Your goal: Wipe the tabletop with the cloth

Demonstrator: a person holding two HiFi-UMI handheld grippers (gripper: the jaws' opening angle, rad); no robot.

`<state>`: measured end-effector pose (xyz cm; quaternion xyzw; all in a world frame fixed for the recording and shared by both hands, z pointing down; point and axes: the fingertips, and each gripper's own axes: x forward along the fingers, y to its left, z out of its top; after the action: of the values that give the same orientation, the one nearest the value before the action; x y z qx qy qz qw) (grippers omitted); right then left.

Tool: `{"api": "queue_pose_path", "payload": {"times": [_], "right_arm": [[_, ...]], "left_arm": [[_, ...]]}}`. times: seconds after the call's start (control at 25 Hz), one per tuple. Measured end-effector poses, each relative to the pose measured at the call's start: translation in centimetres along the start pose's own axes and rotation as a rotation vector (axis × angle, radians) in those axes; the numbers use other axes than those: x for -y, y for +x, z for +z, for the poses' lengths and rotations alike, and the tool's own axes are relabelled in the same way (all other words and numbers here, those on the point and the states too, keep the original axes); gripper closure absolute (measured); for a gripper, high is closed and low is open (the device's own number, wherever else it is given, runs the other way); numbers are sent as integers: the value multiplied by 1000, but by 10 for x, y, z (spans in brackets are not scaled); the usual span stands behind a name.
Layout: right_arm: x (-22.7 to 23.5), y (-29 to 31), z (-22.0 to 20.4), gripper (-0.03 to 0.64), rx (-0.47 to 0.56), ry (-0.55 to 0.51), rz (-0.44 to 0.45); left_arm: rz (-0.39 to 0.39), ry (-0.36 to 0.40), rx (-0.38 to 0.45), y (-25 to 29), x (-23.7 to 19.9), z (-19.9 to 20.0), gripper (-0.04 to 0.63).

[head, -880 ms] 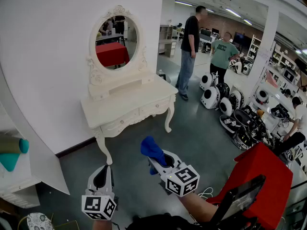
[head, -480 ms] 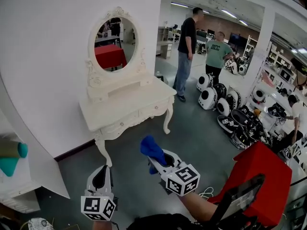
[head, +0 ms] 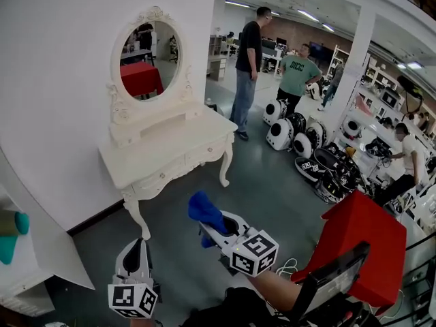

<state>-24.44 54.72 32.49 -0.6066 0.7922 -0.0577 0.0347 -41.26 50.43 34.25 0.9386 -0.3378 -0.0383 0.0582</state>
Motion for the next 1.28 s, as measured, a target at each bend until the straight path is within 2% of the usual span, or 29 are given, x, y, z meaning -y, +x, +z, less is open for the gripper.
{"api": "queue_pose_path", "payload": {"times": [0.28,0.44,0.56,0.88,1.08,1.28], "right_arm": [[14,37,-1,485,3,-2,46],[38,66,1,485,15,8,78],[61,89,7,485,23,21,96],[130,138,24,485,32,26,123],[174,159,30,485,32,35,137],[214,174,34,485,34,32,162]], "left_arm": [[3,27,-23,28,-14,-2,588],[54,33,-25,55,-29,2,588],[89,11,-36,81,-41,6,588],[75,23,-49,167,-49,15,588],[82,1,-55,216,-52,14,588],[99,41,-17,257,-57,14,588]]}}
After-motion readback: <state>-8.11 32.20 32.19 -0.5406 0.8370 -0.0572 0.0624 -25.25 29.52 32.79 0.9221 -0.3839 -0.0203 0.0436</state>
